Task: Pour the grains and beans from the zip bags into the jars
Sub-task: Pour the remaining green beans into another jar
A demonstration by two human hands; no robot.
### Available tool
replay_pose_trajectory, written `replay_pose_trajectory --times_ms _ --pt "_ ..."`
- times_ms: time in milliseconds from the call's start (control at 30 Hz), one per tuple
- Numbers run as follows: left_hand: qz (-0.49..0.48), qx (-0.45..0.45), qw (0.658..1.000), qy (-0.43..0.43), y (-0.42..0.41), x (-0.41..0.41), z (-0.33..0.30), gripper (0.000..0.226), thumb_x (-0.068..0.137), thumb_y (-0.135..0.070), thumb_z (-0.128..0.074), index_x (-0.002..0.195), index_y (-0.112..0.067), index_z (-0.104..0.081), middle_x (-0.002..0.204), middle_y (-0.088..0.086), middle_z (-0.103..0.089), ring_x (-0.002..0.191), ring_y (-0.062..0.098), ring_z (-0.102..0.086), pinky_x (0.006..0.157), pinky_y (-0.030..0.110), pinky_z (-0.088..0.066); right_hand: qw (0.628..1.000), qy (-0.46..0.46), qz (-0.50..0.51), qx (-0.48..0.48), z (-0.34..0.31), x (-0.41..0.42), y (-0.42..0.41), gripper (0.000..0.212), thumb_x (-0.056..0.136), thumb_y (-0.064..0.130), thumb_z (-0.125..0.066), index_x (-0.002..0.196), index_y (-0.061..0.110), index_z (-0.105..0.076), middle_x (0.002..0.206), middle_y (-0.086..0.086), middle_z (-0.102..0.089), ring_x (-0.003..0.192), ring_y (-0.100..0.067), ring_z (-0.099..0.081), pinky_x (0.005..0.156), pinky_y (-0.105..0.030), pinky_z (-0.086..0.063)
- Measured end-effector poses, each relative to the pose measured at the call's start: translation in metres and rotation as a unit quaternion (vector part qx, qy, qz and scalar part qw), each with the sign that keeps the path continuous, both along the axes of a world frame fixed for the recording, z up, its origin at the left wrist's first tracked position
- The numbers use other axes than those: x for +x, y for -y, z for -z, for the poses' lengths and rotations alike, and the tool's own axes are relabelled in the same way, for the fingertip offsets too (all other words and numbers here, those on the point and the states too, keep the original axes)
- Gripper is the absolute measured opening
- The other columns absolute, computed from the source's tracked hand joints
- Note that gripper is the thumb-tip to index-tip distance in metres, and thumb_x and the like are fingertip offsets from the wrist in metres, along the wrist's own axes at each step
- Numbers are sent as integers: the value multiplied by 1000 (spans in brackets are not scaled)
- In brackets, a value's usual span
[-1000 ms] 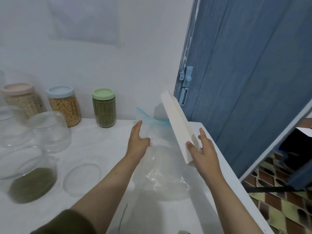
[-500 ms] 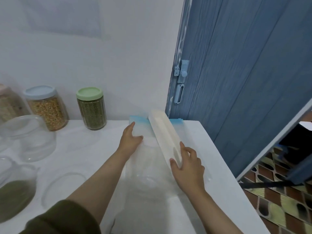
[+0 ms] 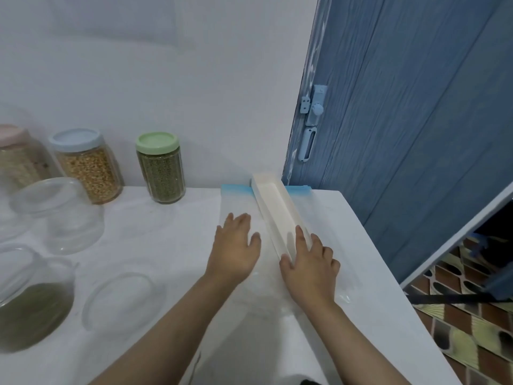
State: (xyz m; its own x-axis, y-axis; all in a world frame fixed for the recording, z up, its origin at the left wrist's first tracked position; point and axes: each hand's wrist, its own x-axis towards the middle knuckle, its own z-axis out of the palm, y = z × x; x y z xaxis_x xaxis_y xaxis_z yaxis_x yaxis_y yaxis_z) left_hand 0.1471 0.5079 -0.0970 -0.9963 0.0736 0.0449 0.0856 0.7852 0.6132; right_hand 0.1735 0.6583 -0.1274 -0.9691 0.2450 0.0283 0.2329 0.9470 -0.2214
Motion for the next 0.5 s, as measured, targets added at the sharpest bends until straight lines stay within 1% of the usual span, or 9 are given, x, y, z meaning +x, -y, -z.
replay_pose_trajectory --times_ms 33,100,200,267,367,500 --pt "15 -43 999 10 -4 8 2 52 107 -31 -31 155 -11 -25 164 1 -21 153 19 -4 122 37 0 1000 0 0 2 0 0 0 67 101 50 -33 158 31 -4 163 -7 -15 139 -29 -27 109 -41 -25" --pt "34 -126 991 40 -8 19 12 56 107 -35 -24 157 -9 -17 165 3 -15 153 21 0 122 39 2 1000 3 2 0 0 0 0 68 101 50 -34 158 31 -4 163 -7 -15 139 -29 -26 110 -41 -25" --pt "45 -194 978 69 -3 25 32 58 108 -35 -17 157 -7 -8 167 6 -2 153 23 6 123 41 4 1000 6 4 -8 -2 0 0 68 100 51 -36 158 30 -4 163 -7 -15 141 -29 -25 112 -42 -25" --pt "49 -210 974 64 1 28 44 58 108 -35 -16 158 -7 -6 167 6 2 153 22 9 122 41 6 1000 6 5 -15 -2 0 -1 69 100 51 -37 158 29 -5 163 -7 -16 141 -29 -25 112 -43 -24" --pt "53 -206 975 68 6 26 56 59 107 -38 -15 158 -10 -1 166 4 9 152 20 12 122 42 8 1000 6 5 -25 -4 -4 -2 69 100 51 -38 158 29 -7 163 -6 -17 141 -30 -25 113 -44 -24" --pt "61 -205 974 67 11 15 57 60 107 -40 -17 158 -11 -2 166 1 10 152 19 12 121 43 9 999 11 8 -47 -6 -12 -3 71 99 52 -40 158 29 -8 163 -7 -18 142 -31 -24 113 -46 -24"
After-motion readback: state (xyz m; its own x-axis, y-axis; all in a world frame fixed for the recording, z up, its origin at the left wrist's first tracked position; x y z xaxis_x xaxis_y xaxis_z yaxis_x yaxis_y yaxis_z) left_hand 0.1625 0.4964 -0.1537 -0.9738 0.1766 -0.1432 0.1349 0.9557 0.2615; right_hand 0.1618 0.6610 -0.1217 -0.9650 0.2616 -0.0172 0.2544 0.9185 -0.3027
